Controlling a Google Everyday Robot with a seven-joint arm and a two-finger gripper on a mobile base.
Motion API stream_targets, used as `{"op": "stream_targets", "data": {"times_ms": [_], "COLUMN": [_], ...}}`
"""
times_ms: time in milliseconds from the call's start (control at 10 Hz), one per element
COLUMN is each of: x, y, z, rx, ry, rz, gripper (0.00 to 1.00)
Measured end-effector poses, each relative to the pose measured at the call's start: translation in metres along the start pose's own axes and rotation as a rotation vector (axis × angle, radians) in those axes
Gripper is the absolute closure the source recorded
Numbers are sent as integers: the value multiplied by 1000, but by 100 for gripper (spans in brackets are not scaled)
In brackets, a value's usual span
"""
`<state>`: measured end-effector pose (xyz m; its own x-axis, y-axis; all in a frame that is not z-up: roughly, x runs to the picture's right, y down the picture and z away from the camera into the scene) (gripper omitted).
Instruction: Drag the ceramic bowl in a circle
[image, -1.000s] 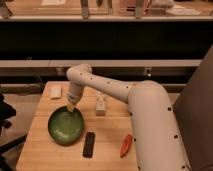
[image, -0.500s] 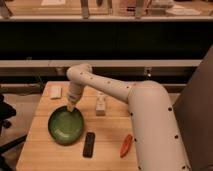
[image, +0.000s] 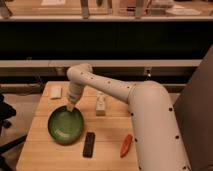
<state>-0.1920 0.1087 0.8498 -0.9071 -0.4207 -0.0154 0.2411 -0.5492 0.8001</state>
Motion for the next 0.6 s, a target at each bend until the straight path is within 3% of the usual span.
{"op": "stream_targets", "data": {"times_ms": [600], "x": [3], "y": [0], "z": [-1], "rx": [2], "ry": [17], "rz": [0], "gripper": [100]}}
